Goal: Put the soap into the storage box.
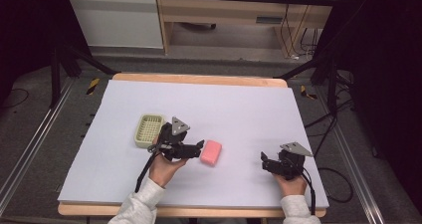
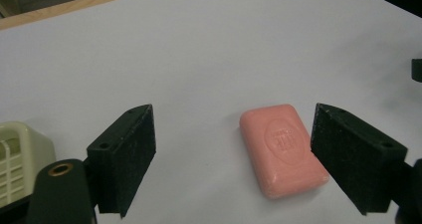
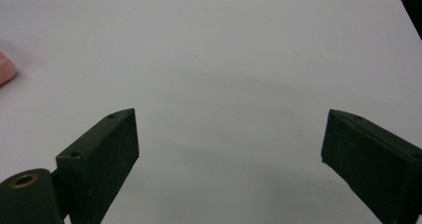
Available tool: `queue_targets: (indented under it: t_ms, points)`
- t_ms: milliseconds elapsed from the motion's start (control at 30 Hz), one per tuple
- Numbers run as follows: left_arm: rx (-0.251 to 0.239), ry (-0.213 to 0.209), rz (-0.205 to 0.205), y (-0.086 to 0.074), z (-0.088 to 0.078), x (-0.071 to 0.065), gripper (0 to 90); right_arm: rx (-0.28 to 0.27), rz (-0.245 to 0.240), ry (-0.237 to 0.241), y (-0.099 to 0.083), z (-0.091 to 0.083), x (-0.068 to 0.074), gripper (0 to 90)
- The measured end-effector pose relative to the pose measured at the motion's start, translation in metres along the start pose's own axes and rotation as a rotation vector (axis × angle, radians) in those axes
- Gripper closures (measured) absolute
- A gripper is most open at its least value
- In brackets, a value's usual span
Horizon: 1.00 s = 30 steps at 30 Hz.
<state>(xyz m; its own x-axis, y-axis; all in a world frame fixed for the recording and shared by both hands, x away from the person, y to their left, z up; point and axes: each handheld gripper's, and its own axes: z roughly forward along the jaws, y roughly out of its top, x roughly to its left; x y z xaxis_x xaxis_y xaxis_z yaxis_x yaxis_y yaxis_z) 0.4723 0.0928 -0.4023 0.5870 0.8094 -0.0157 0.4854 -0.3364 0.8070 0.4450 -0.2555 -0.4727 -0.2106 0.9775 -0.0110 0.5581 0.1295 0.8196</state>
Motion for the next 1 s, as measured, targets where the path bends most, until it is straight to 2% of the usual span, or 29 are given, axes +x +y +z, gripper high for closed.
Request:
queue_targets:
  t_ms: [667, 1000]
  points:
    - [0.049, -0.021, 0.015, -0.001, 0.024, -0.017, 18.9, 0.002, -0.003, 0.0, 0.0, 0.0, 0.0, 8.5]
    - [0.081, -0.017, 0.028, -0.003, 0.037, -0.026, 19.3, 0.005, -0.002, 0.002, 0.0, 0.0, 0.0, 8.5]
